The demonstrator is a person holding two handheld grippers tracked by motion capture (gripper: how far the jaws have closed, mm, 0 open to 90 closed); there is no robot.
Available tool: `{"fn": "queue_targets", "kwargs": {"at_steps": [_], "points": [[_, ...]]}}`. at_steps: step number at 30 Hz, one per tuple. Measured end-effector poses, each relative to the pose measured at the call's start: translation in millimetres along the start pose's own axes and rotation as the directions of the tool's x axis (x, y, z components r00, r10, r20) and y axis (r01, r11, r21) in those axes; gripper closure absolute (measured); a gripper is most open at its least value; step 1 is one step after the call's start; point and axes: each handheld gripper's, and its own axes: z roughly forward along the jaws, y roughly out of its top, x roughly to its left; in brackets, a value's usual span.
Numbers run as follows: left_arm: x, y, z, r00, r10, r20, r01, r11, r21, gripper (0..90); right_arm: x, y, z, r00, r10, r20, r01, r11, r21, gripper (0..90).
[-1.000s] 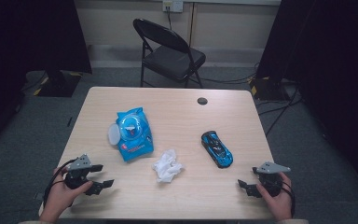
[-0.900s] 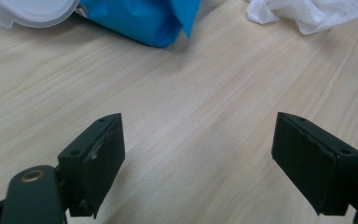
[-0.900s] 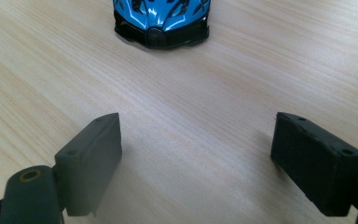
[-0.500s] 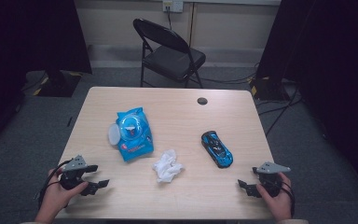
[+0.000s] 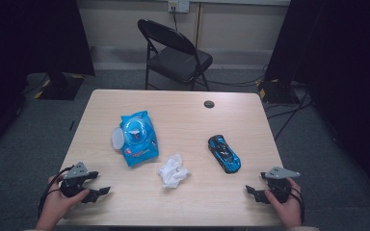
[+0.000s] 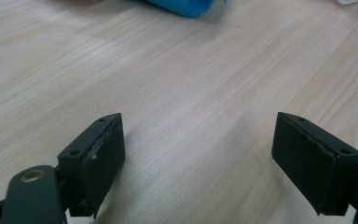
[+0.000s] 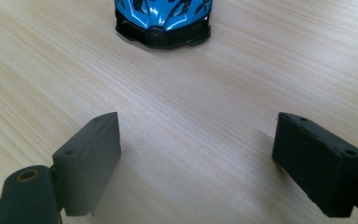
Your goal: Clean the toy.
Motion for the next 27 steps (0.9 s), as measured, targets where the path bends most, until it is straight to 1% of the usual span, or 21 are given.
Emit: {"fn": "queue_targets", "kwargs": {"at_steps": [4,6,7,8,9,12,27], "points": [[0.1,-1.0,0.4,0.9998,0.019,-0.012,-0.019,0.9998,-0.002,16.9,0.0,0.0,0.0,1.0,0.0,0.0,0.0,1.0,0.0,14.7],[-0.1,-1.0,1.3,0.9988,0.046,-0.019,-0.046,0.9989,0.003,16.7,0.0,0.0,0.0,1.0,0.0,0.0,0.0,1.0,0.0,14.7],[-0.1,-1.0,1.3,0.9988,0.046,-0.019,-0.046,0.9989,0.003,16.0,0.0,0.0,0.0,1.0,0.0,0.0,0.0,1.0,0.0,14.7],[-1.1,-1.5,2.7,0.9975,0.067,-0.022,-0.067,0.9978,0.003,15.1,0.0,0.0,0.0,1.0,0.0,0.0,0.0,1.0,0.0,14.6],[-1.0,-1.4,3.0,0.9967,0.077,-0.023,-0.077,0.997,0.004,15.1,0.0,0.0,0.0,1.0,0.0,0.0,0.0,1.0,0.0,14.6],[-0.4,-1.6,3.1,0.9957,0.089,-0.024,-0.089,0.996,0.005,15.0,0.0,0.0,0.0,1.0,-0.001,0.0,0.001,1.0,0.0,14.6],[-1.4,-0.8,4.8,0.9948,0.1,-0.018,-0.1,0.9949,0.013,11.0,-0.1,0.0,0.0,1.0,-0.002,-0.001,0.002,1.0,0.0,14.6]]}}
